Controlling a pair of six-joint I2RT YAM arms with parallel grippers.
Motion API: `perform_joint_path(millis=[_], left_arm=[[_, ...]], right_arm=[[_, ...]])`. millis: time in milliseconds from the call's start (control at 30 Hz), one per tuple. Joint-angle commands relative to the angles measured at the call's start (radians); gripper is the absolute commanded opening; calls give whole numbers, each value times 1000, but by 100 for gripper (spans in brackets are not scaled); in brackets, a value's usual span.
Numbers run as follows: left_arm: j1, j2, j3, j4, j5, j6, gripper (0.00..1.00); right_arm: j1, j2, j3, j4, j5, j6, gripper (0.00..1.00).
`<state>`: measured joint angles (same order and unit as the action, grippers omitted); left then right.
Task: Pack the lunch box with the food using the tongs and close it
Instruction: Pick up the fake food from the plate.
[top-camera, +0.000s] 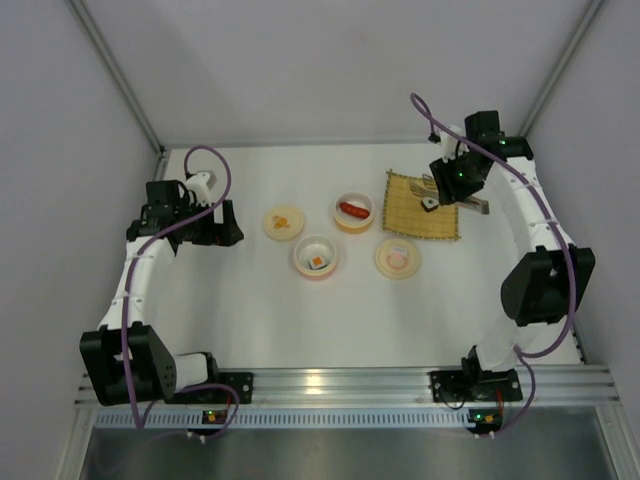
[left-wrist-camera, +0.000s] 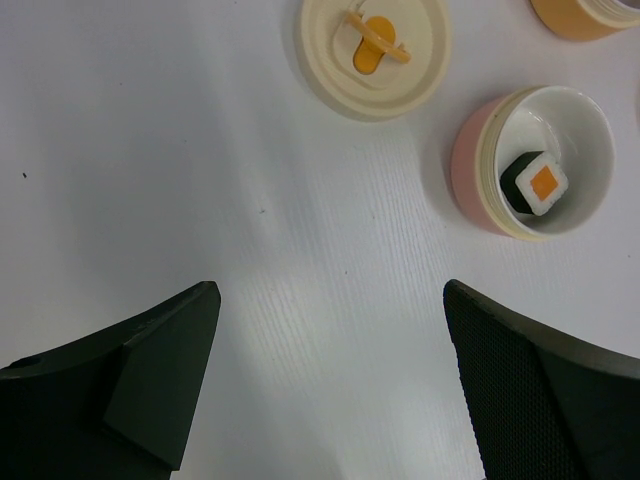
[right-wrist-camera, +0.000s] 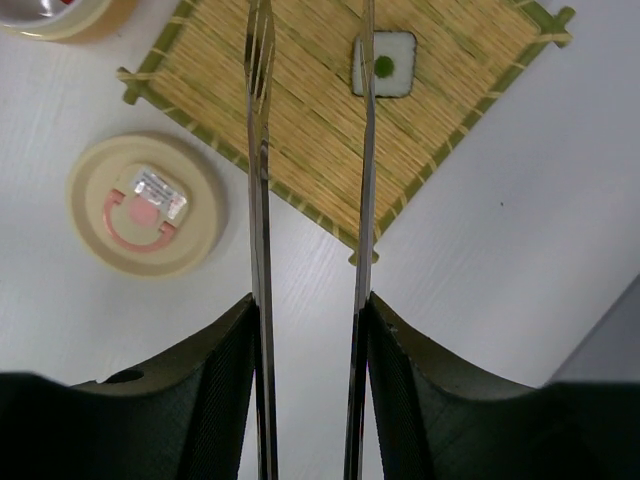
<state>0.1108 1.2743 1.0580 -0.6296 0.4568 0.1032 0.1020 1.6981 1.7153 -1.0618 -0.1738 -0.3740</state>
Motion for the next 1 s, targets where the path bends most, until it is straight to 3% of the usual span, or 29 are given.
perform_joint_path(millis=[0, 467, 967], left_arm=[[6, 0, 4, 28, 19, 3, 98], [6, 5, -4, 31, 11, 10, 98], [6, 13, -6, 34, 8, 9, 98]], right_arm=[[-38, 44, 27, 31, 92, -34, 44], [-74, 136, 35, 71, 165, -40, 51], [-76, 190, 67, 63, 96, -69, 54]])
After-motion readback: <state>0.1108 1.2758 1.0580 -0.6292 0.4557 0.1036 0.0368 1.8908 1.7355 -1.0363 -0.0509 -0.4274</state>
